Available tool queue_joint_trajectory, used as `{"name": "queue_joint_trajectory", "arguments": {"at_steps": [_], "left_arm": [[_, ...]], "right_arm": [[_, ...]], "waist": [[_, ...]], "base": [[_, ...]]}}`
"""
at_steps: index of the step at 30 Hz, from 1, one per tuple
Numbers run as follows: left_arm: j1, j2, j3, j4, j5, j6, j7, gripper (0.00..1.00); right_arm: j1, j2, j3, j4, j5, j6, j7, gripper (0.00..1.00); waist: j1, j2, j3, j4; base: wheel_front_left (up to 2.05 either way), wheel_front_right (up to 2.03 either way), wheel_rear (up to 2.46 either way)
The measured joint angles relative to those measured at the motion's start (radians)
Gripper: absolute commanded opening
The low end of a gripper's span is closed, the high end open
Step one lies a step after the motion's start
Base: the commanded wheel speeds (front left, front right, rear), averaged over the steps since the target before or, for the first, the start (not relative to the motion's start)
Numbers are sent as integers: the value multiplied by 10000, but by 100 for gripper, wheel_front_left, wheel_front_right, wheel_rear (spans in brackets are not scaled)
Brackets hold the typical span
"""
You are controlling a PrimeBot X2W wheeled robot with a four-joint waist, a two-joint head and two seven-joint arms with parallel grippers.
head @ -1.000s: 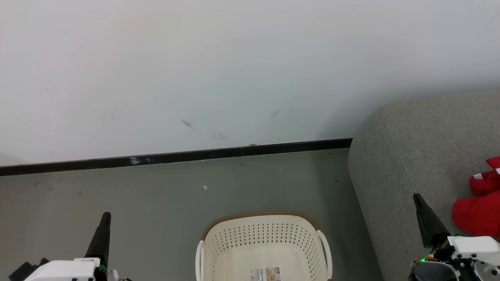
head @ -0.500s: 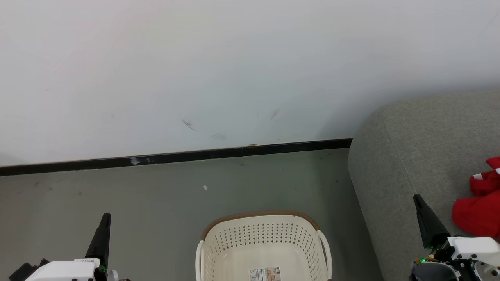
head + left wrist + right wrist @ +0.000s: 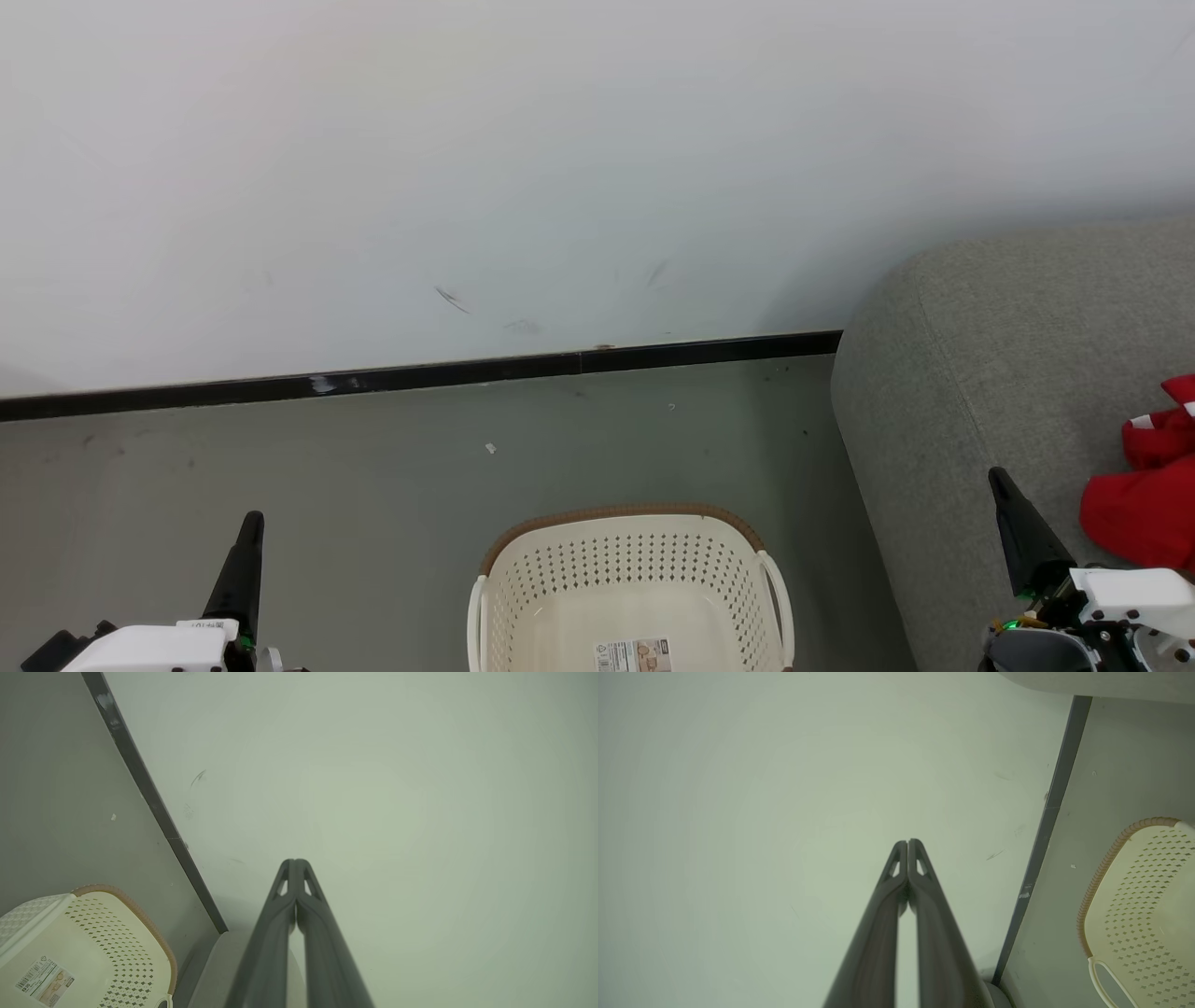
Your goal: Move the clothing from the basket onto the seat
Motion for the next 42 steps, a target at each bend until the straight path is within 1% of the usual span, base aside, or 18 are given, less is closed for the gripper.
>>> {"name": "queue_joint_trajectory", "arguments": {"at_steps": [42], "left_arm": [[-2,-8,25,81,0,-75,0,0]], "right_arm": [[-4,10,-48,25,-17,0,71,0]], "waist": [[-1,0,-1,0]], "base": [[0,0,0]]}}
